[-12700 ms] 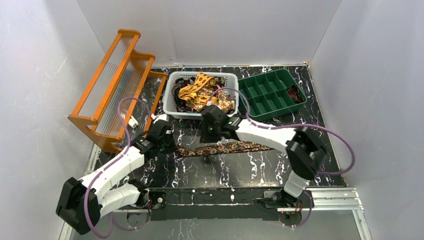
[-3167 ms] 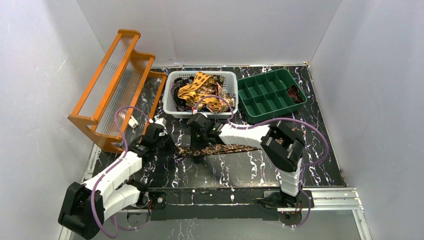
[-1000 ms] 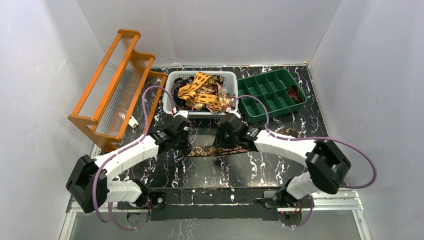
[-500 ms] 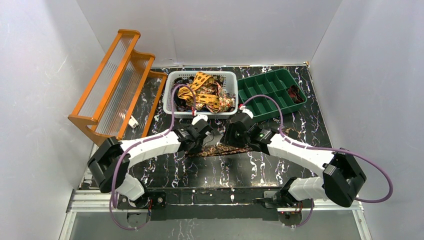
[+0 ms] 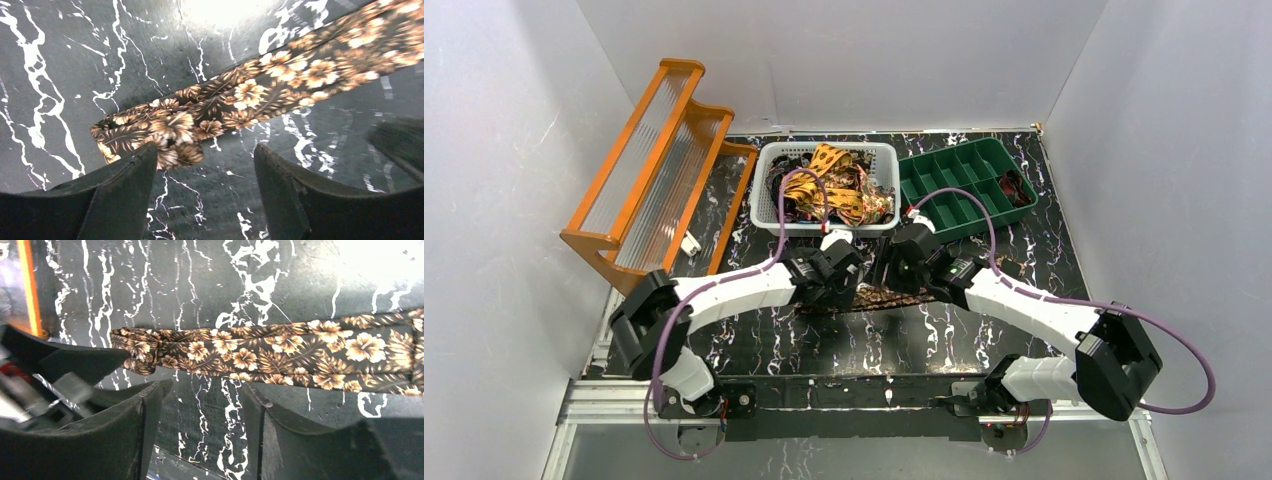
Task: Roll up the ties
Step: Roll the tie into the bin.
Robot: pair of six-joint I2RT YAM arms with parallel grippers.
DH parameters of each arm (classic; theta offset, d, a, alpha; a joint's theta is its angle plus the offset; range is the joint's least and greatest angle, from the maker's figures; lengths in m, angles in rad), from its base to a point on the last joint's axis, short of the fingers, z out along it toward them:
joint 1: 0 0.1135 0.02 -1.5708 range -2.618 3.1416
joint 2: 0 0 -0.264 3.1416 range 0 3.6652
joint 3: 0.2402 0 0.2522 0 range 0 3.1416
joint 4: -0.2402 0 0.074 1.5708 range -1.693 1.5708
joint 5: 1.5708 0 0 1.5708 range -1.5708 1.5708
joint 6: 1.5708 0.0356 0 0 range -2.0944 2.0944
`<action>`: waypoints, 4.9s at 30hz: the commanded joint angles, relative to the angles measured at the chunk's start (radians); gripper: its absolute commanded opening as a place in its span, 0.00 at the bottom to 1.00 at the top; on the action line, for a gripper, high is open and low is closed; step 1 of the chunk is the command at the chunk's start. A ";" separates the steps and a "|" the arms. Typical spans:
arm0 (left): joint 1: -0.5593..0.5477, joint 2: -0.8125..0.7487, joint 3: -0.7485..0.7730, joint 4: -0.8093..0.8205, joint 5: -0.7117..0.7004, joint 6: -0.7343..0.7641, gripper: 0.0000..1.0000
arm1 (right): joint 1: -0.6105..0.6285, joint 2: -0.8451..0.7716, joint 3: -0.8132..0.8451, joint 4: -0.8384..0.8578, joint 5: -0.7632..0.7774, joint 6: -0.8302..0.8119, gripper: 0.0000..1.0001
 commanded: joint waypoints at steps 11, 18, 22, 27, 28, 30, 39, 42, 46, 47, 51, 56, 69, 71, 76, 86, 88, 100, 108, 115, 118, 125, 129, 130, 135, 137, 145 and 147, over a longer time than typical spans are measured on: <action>0.252 -0.505 -0.285 0.003 0.093 -0.093 0.83 | 0.029 0.044 -0.084 0.646 -0.435 -0.725 0.99; 0.387 -0.566 -0.400 0.011 0.183 -0.127 0.85 | 0.135 0.268 0.074 0.624 -0.487 -1.088 0.99; 0.455 -0.588 -0.419 -0.003 0.219 -0.121 0.87 | 0.159 0.372 0.120 0.652 -0.505 -1.165 0.99; 0.499 -0.613 -0.422 -0.022 0.243 -0.097 0.88 | 0.163 0.473 0.193 0.594 -0.550 -1.228 0.99; 0.503 -0.614 -0.421 -0.028 0.240 -0.092 0.88 | 0.164 0.491 0.210 0.579 -0.560 -1.235 0.99; 0.507 -0.615 -0.420 -0.036 0.239 -0.082 0.88 | 0.164 0.522 0.231 0.554 -0.573 -1.244 0.99; 0.510 -0.622 -0.430 -0.030 0.257 -0.073 0.89 | 0.175 0.628 0.277 0.461 -0.612 -1.310 0.99; 0.512 -0.614 -0.430 -0.023 0.264 -0.074 0.89 | 0.185 0.647 0.246 0.480 -0.586 -1.325 0.98; 0.512 -0.605 -0.436 -0.008 0.278 -0.079 0.89 | 0.187 0.647 0.214 0.502 -0.547 -1.328 0.79; 0.512 -0.604 -0.436 -0.006 0.280 -0.078 0.89 | 0.188 0.644 0.207 0.504 -0.541 -1.328 0.72; 0.512 -0.597 -0.440 0.002 0.283 -0.079 0.89 | 0.193 0.633 0.187 0.506 -0.521 -1.342 0.58; 0.512 -0.589 -0.448 0.008 0.290 -0.081 0.89 | 0.208 0.633 0.184 0.479 -0.514 -1.361 0.47; 0.513 -0.575 -0.475 0.062 0.314 -0.100 0.89 | 0.209 0.406 0.132 0.642 -0.398 -1.185 0.98; 0.513 -0.573 -0.476 0.069 0.314 -0.100 0.89 | 0.209 0.332 0.096 0.681 -0.297 -1.089 0.99; 0.513 -0.581 -0.480 0.081 0.309 -0.111 0.90 | 0.193 0.205 0.092 0.451 0.013 -0.520 0.99; 0.517 -0.637 -0.488 0.063 0.262 -0.139 0.90 | 0.180 0.283 0.076 0.311 -0.169 0.023 0.93; 0.517 -0.641 -0.490 0.061 0.263 -0.136 0.90 | 0.181 0.320 0.106 0.306 -0.190 0.021 0.89; 0.517 -0.645 -0.504 0.067 0.292 -0.137 0.90 | 0.178 0.438 0.190 0.263 -0.166 0.064 0.65; 0.517 -0.648 -0.516 0.071 0.299 -0.138 0.90 | 0.162 0.466 0.208 0.278 -0.192 0.065 0.64; 0.517 -0.637 -0.525 0.085 0.311 -0.139 0.90 | 0.145 0.475 0.205 0.312 -0.222 0.070 0.58; 0.517 -0.629 -0.530 0.095 0.314 -0.139 0.91 | 0.144 0.469 0.209 0.312 -0.239 0.068 0.63; 0.517 -0.620 -0.537 0.109 0.314 -0.139 0.91 | 0.134 0.498 0.214 0.304 -0.238 0.080 0.56; 0.517 -0.621 -0.540 0.110 0.314 -0.138 0.91 | 0.133 0.507 0.209 0.305 -0.227 0.083 0.46; 0.517 -0.621 -0.543 0.112 0.329 -0.139 0.91 | 0.131 0.504 0.203 0.306 -0.224 0.083 0.43; 0.517 -0.624 -0.567 0.158 0.371 -0.144 0.91 | 0.120 0.497 0.164 0.319 -0.247 0.079 0.29; 0.517 -0.622 -0.580 0.191 0.396 -0.147 0.91 | 0.110 0.492 0.140 0.337 -0.267 0.079 0.25; 0.517 -0.615 -0.644 0.341 0.495 -0.179 0.91 | 0.074 0.501 0.079 0.396 -0.347 0.036 0.25; 0.517 -0.610 -0.659 0.377 0.514 -0.188 0.91 | 0.068 0.509 0.071 0.408 -0.367 0.020 0.25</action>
